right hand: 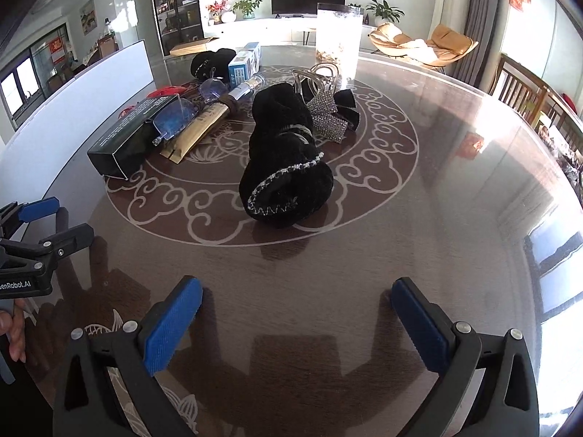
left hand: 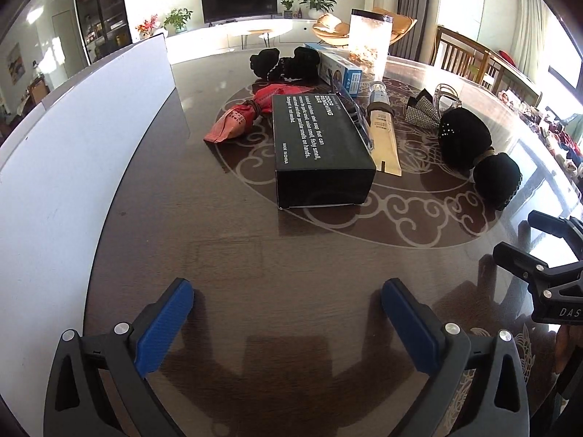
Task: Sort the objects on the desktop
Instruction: 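Move both open grippers back over the table toward the black box and velvet pouch, then grasp the black odor bar box with the left gripper while the right grasps the velvet pouch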
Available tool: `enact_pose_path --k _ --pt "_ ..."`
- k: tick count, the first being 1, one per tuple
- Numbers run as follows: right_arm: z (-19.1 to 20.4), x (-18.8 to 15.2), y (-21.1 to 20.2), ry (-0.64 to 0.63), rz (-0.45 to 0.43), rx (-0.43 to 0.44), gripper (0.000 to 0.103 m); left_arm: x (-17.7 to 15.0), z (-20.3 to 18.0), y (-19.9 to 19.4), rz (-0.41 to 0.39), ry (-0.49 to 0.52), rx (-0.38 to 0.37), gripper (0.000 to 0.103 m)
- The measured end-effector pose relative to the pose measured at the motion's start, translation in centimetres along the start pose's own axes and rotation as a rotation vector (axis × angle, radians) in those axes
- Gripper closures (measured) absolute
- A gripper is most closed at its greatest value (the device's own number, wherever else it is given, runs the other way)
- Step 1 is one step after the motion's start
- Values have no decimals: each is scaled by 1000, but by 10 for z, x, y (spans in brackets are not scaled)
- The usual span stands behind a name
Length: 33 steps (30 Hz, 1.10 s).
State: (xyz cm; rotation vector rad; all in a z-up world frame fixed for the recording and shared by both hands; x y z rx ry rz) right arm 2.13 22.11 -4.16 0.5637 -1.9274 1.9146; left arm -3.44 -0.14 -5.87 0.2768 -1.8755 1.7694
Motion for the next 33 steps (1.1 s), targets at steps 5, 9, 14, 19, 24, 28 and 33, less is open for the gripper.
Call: enact_pose_path --k 5,9,14,19,24,28,33 --pt "9 27 17 -20 0 13 0 0 0 0 0 0 0 0" --pt "14 47 30 -36 0 24 0 0 0 0 0 0 0 0" --pt "19 61 39 -47 0 30 0 0 0 0 0 0 0 0" --pt "19 62 40 -47 1 31 0 0 0 0 0 0 -1 0" --pt "19 62 40 -47 1 31 0 0 0 0 0 0 0 0" --pt "19 62 40 -47 0 31 0 9 -4 6 3 -2 0 0" --pt "19 62 40 -47 1 31 0 39 -16 23 3 28 -19 0"
Point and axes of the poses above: each gripper's, at about its wrist camera, not at the fingertips, and y roughly the way its jaws point, z to its left, x to its top, the point moved 4 cm from there along y, roughly the way its jaws point, and after that the axes turned 4 degrees about z, right-handed, at the moved point
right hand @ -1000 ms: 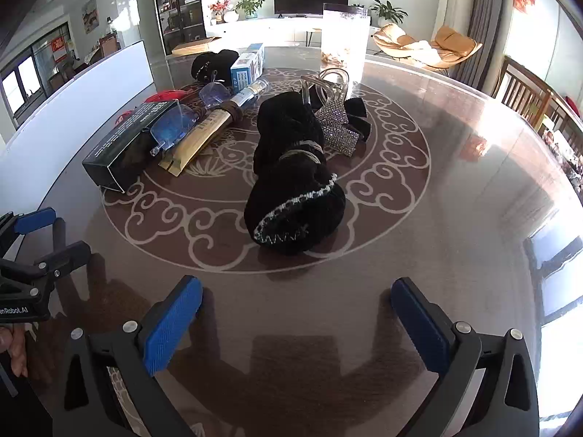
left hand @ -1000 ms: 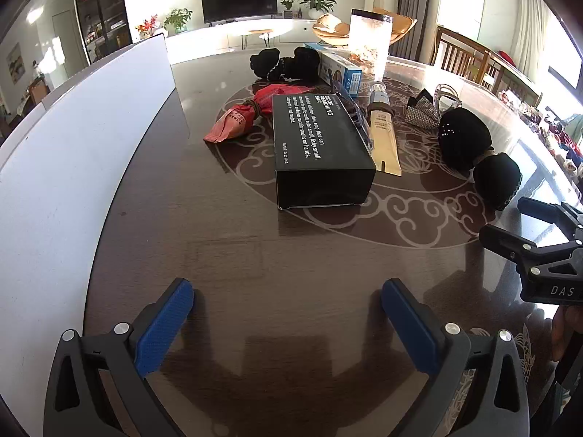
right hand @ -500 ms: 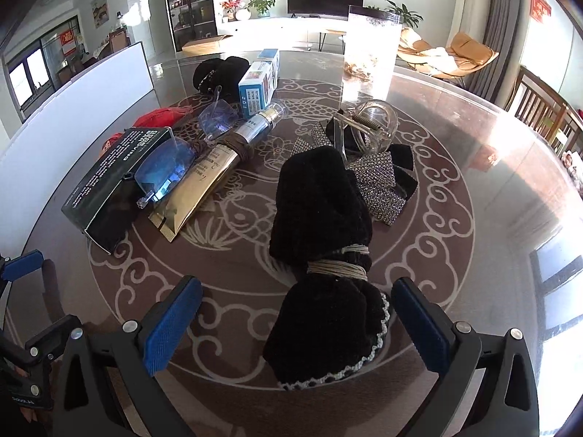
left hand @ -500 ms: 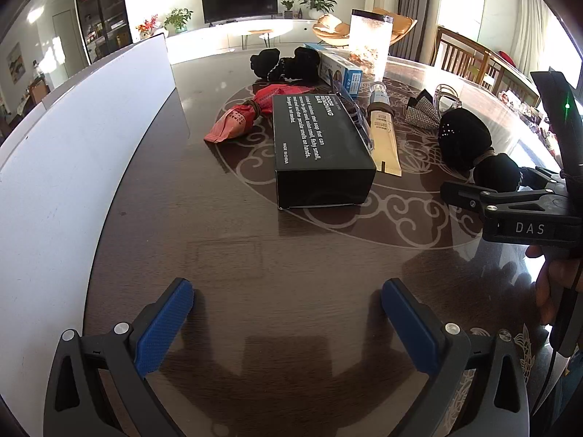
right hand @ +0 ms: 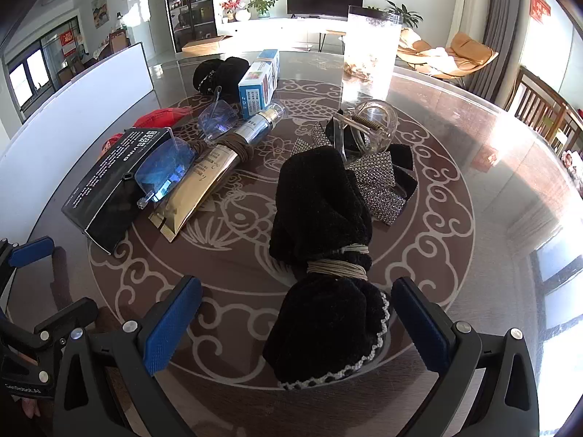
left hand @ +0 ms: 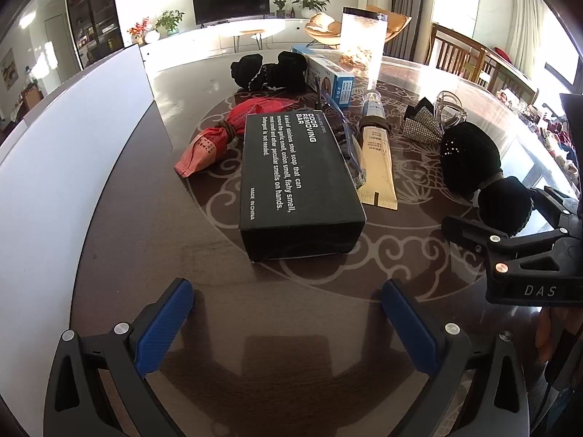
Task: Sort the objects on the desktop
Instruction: 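Grasp the black odor bar box with the left gripper while the right grasps the velvet pouch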
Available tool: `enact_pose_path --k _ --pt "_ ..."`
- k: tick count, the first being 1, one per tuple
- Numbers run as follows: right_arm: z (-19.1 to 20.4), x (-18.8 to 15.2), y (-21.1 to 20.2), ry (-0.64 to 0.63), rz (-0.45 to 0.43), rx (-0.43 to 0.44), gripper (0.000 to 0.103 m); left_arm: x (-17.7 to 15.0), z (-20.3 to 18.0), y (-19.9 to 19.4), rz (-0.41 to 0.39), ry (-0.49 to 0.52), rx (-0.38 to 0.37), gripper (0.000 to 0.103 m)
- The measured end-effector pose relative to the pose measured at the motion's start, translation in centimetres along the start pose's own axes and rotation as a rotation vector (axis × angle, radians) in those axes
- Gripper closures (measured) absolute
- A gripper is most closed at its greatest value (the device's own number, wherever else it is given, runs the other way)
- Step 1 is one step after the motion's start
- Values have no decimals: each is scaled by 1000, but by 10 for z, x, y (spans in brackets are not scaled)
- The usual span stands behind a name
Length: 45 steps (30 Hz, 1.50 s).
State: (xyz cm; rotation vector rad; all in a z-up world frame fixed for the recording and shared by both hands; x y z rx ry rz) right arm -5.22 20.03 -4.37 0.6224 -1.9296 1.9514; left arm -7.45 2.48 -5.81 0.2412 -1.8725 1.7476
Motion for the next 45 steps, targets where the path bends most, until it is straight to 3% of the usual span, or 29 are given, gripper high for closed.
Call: enact_pose_path --k 10,11,12,14,17,21,28,45 --pt "0 0 -2 13 -3 -10 0 51 2 26 1 7 -2 0" --pt "0 0 -2 13 -3 -10 0 52 5 23 -17 -1 -2 13" --pt "0 0 -2 13 -3 -10 0 54 8 21 -39 -9 0 34" --pt "0 0 -2 13 -3 -10 0 54 13 19 -59 -8 2 45" --pt "0 0 -2 13 -3 -10 0 47 19 14 -71 -29 -43 46" --pt "0 1 -1 14 -3 -10 0 19 15 -2 -61 15 -11 45" --pt "1 1 -1 15 -3 -11 0 -32 17 -31 -62 -8 2 45" --pt "-1 7 3 26 0 -12 0 -33 16 -28 -64 -11 8 45"
Point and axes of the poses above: each gripper's, at about its wrist camera, not at the fingertips, and y roughly the way its jaws point, z to its left, x to its top, the point moved 4 cm from there along y, roughly the way its jaws point, and after that the axes turned 4 degrees about z, right-handed, at the moved point
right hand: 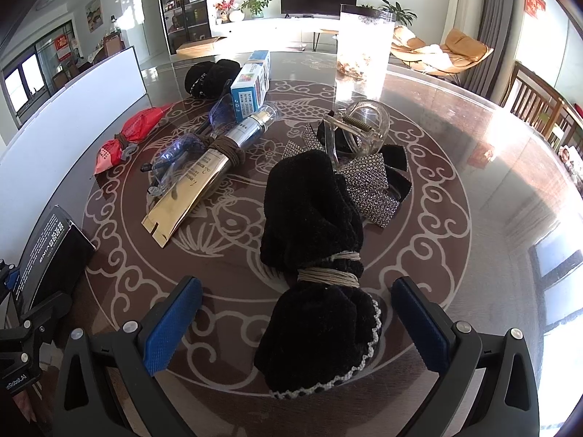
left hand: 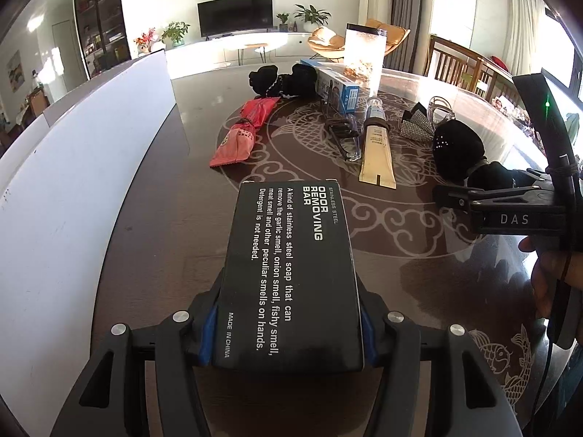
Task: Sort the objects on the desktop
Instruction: 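Grasp the black odor bar box with the left gripper while the right grasps the velvet pouch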
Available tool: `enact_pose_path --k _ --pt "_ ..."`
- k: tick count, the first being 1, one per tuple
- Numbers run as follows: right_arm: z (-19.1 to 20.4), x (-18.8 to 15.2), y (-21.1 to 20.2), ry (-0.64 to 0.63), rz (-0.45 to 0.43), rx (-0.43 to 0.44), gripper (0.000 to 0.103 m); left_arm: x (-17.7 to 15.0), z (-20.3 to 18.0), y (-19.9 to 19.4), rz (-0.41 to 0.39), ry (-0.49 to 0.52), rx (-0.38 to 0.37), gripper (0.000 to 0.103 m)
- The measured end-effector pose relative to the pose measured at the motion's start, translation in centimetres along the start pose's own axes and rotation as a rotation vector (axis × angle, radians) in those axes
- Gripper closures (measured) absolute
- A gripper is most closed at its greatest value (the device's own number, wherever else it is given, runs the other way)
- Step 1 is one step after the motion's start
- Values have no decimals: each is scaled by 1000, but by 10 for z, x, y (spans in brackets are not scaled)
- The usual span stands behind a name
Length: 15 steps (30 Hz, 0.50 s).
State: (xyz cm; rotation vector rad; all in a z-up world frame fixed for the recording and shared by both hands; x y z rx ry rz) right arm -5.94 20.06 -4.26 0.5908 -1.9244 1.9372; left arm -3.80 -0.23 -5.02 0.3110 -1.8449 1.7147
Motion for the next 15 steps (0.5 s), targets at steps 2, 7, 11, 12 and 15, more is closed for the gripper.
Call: enact_pose_path --k 2,7,11,12,15 --pt "-1 3 2 7 -1 -4 0 0 0 0 0 0 0 45" --pt "5 -3 -11 4 -58 1 55 0 0 0 0 0 -1 45" --pt "18 -23 -24 -11 -64 2 64 0 0 0 0 0 -1 45" --pt "23 -28 -28 -16 -64 1 64 0 0 0 0 0 -1 45" --pt "37 -47 -41 -26 -66 -7 64 0 0 1 0 -1 -1 45"
Point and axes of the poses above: each gripper's, at about its wrist camera, not at the fingertips, and y roughly the way its jaws point, z to its left, x to its top, the point moved 4 cm from there along y, roughly the way its jaws point, and after that the axes turned 4 degrees about z, right-handed, at the moved point
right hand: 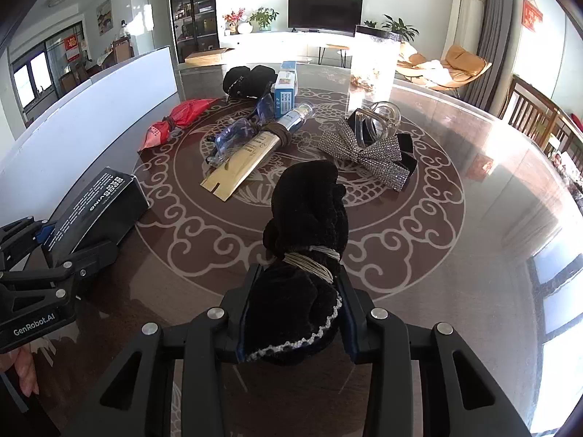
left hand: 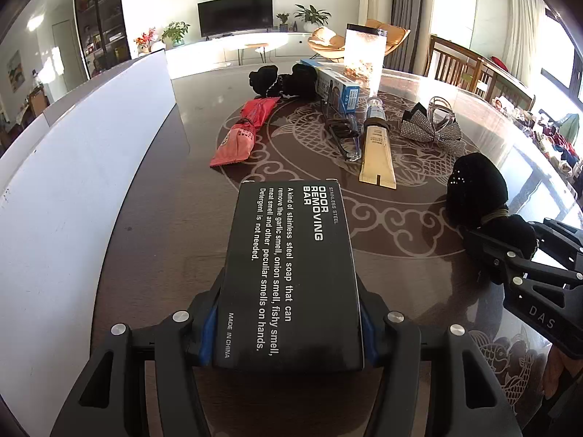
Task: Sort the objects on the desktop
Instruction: 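Grasp the black odor bar box with the left gripper while the right grasps the velvet pouch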
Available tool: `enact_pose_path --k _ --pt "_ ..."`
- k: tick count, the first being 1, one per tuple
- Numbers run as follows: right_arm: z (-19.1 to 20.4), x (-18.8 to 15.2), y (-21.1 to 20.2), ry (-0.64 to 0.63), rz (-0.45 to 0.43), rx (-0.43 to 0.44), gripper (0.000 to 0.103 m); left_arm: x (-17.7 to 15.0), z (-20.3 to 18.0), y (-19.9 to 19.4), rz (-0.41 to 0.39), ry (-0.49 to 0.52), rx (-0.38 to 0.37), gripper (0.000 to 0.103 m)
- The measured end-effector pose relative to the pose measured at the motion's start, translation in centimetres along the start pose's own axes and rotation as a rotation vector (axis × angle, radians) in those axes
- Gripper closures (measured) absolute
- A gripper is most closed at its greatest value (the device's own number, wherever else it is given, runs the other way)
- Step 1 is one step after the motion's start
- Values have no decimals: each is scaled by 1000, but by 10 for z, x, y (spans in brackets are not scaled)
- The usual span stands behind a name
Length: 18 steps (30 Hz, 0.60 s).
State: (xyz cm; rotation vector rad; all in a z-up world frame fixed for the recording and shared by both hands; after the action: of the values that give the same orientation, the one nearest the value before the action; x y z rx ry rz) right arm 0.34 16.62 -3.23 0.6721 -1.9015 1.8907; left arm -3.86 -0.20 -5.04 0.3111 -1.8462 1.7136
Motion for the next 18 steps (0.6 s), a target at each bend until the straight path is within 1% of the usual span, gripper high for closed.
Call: enact_pose_path --k 3,5,7,8,9,11,12,14,16,18 --pt "9 -6 -7 -12 -4 -37 64 0 0 0 0 0 0 44" --pt "10 -6 -7 -15 -5 -70 55 0 0 0 0 0 3 44" --pt "7 -7 -8 0 -2 -72 52 0 0 0 0 1 5 44" --pt "5 -7 -7 10 1 -65 48 1 0 1 0 1 5 44" --pt "1 -7 -7 23 4 -63 46 1 0 1 0 1 7 43" --pt "-5 -7 -5 53 12 -53 37 1 1 2 3 -6 16 39" --pt "-8 -8 -4 68 17 -46 35 1 2 2 4 -11 14 38" --pt "-10 -8 -3 81 23 -25 26 1 2 2 4 -13 16 37" --pt "-4 -9 -3 55 26 -32 24 1 4 2 7 -18 23 34" --pt "-3 -9 -3 46 23 -43 23 0 5 3 12 -28 18 26"
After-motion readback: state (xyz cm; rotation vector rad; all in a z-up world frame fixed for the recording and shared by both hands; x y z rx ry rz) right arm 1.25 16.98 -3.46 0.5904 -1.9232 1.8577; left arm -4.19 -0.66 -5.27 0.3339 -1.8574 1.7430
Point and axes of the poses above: each gripper's, at about its wrist camera, not at the fingertips, and y roughly the way its jaws point, z to its left, x to its top, the point moved 4 cm from there along y, roughly the way its jaws point, and after that the axes turned 4 degrees about z, right-handed, at the moved point
